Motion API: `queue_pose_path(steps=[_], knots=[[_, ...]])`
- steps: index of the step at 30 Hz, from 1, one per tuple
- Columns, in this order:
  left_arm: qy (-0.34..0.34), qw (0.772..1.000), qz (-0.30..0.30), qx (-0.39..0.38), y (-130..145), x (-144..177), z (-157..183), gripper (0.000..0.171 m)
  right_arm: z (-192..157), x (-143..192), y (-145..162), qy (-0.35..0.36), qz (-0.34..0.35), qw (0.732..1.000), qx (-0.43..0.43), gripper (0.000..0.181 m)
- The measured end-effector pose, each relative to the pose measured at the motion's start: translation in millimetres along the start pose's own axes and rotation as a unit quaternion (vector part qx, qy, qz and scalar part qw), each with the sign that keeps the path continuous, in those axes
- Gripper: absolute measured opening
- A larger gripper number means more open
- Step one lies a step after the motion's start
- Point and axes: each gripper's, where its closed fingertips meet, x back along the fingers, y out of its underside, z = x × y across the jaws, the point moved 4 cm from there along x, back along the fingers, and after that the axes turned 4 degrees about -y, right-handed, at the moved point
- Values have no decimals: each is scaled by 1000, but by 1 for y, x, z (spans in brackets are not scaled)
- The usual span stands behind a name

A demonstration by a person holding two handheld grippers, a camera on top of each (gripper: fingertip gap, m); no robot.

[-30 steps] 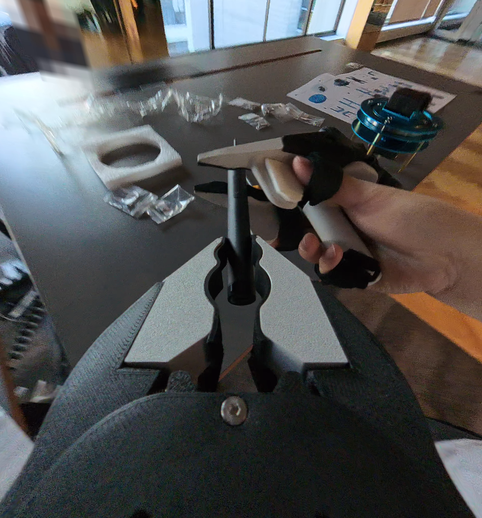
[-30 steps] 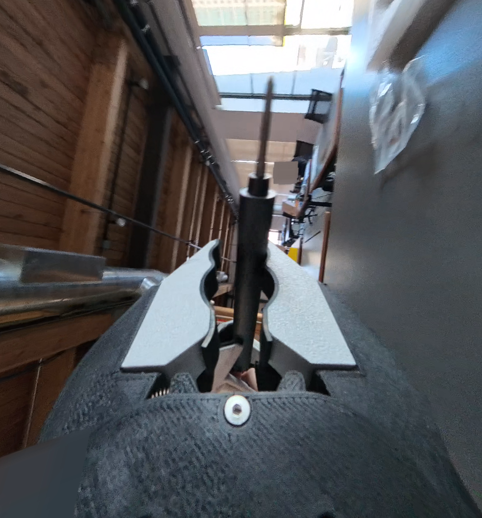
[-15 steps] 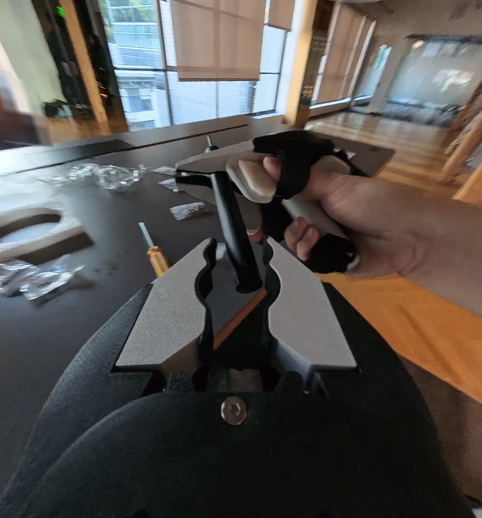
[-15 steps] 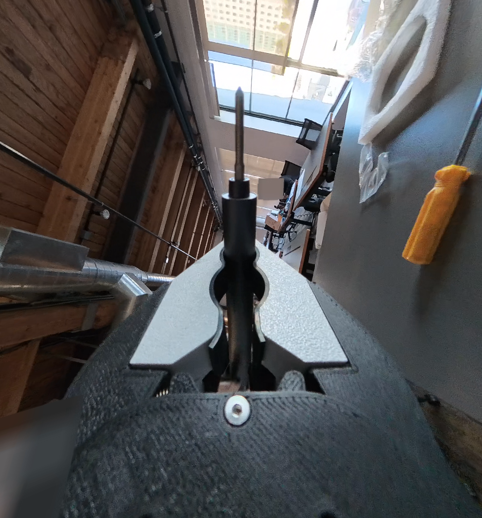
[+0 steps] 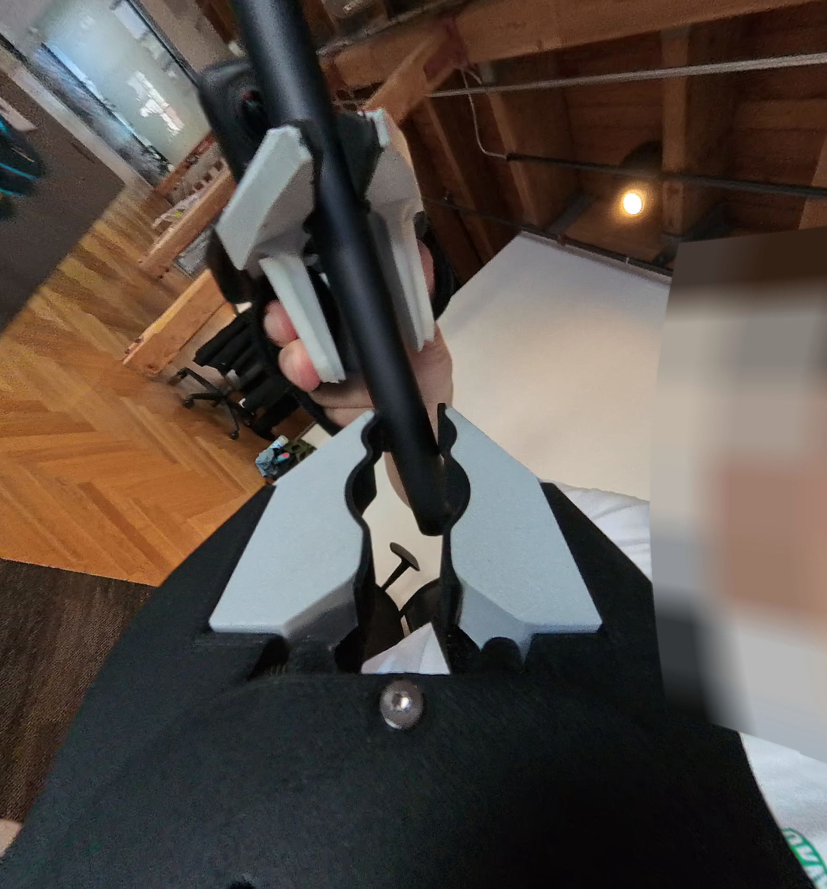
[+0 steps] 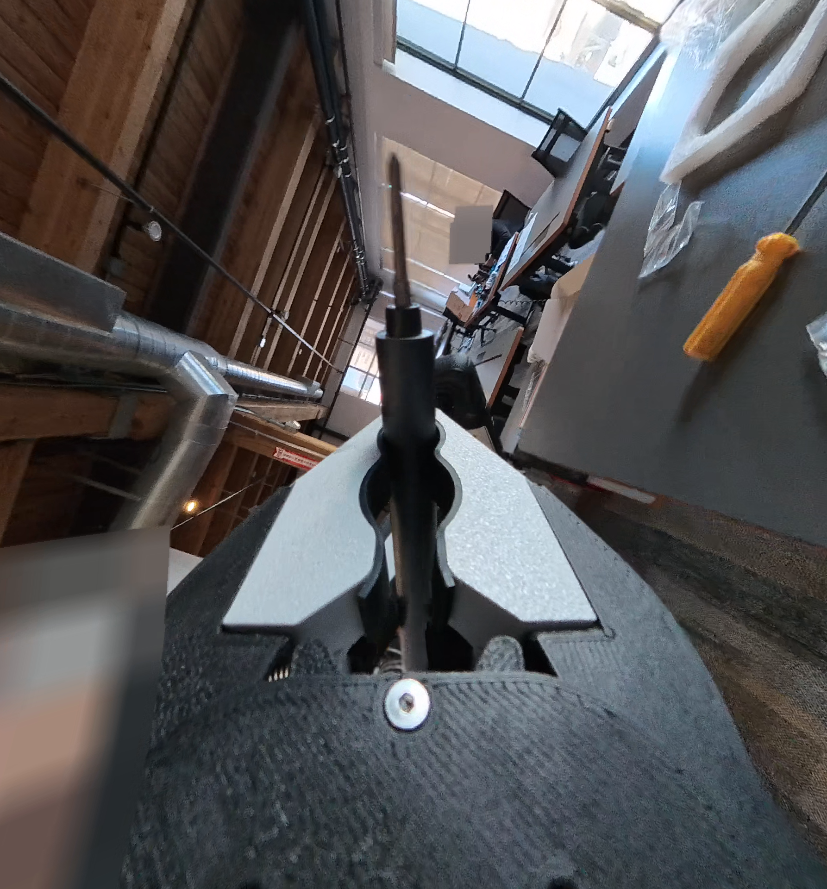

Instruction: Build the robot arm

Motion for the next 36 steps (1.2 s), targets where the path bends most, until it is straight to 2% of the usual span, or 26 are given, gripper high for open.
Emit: queue_pose_path(steps=[3,6,9,11,14,18,21,23,25,29,33,35,36], knots=[[-20,1000,1,-8,17,-30,-11,18,0,30,4,-21,-20,1000,8,9],[-30,999,30,0,32,-61,-19,17,-15,66,-1,-57,-21,997,41,45],[-22,998,61,9,47,-99,-20,16,-21,115,-6,-43,-25,995,87,43],[-36,997,74,-6,57,-130,-21,16,-23,149,-11,-48,-26,994,93,32],[-48,991,125,0,63,-174,-23,15,-20,197,-4,-44,-92,993,57,28],[-100,987,125,13,81,-227,-39,15,-3,239,3,-16,-158,985,68,33],[-141,981,125,49,96,-248,-49,15,8,254,25,-45,-220,975,9,32],[-168,977,105,79,109,-256,-54,16,9,260,51,-98,-269,956,-61,33],[-166,975,103,109,118,-259,-49,15,5,261,61,-156,-275,941,-120,33],[-239,960,56,133,139,-262,-54,16,14,257,74,-159,-324,928,-98,33],[-266,951,30,154,152,-272,-54,15,10,261,84,-165,-384,904,-91,17],[-272,950,31,146,155,-276,-53,15,9,267,81,-173,-385,901,-103,22],[-277,950,38,141,155,-277,-54,15,9,270,77,-179,-370,905,-110,17]])
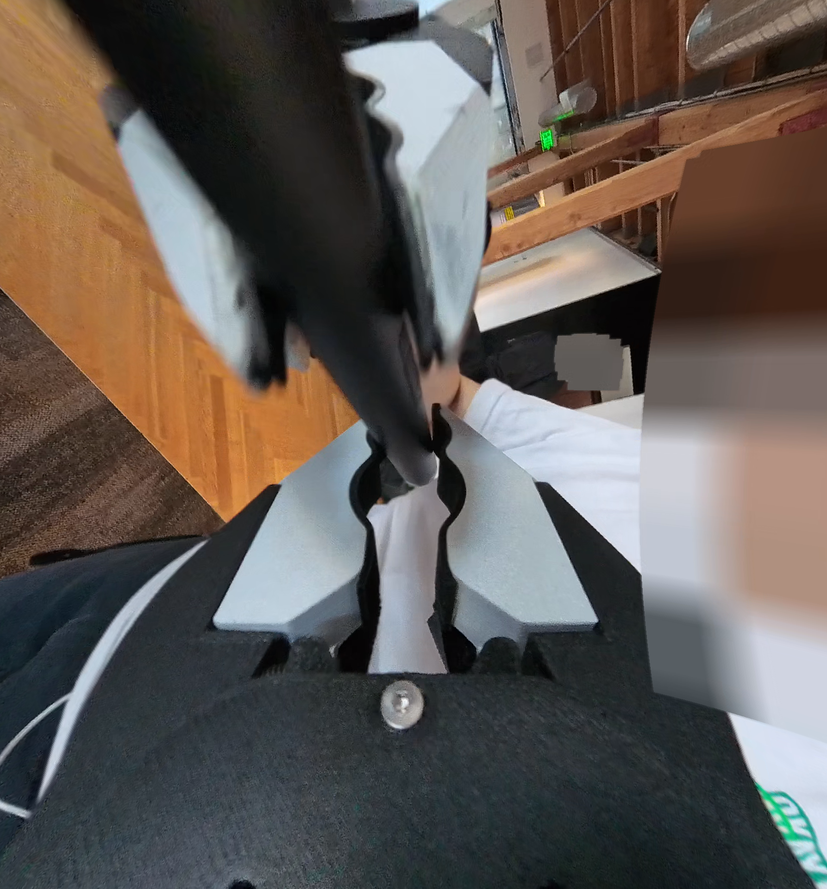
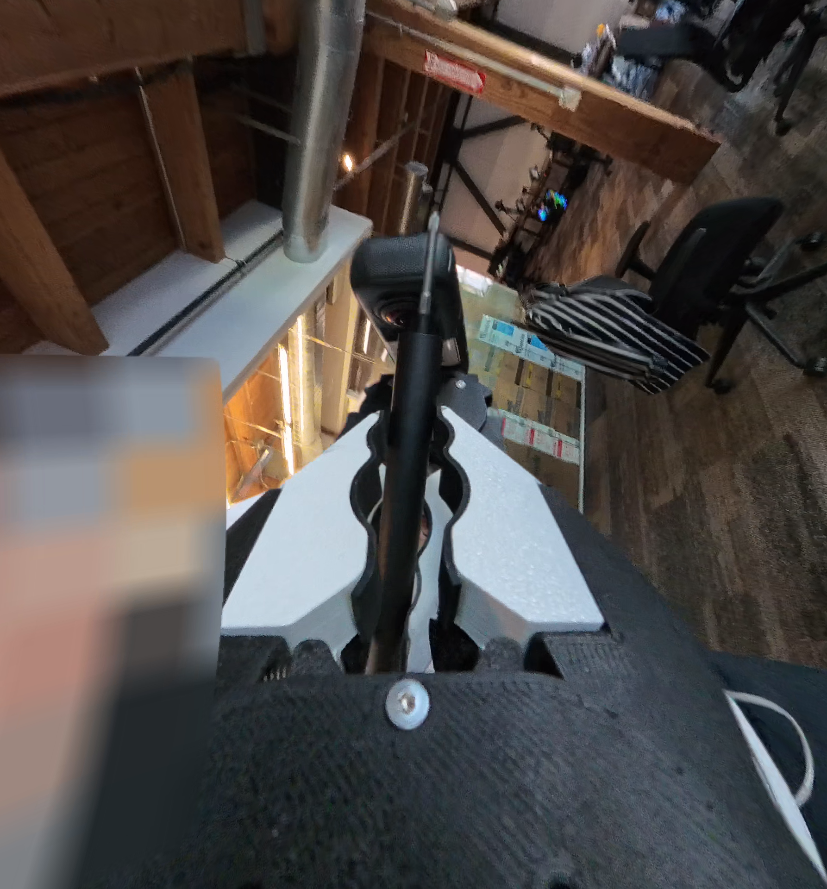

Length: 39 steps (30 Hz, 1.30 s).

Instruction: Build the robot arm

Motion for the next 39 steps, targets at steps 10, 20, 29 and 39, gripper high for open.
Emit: queue_pose_path(steps=[10,20,29,39], knots=[[22,996,89,8,-11,1,-8,14,-11,47,-14,6,121,993,9,15],[28,998,60,-8,-48,29,-19,14,-6,38,-47,44,129,986,97,17],[58,996,66,17,-75,50,-47,14,22,29,-76,94,139,979,112,20],[88,989,106,61,-105,39,-55,14,27,54,-104,52,142,987,62,27]])
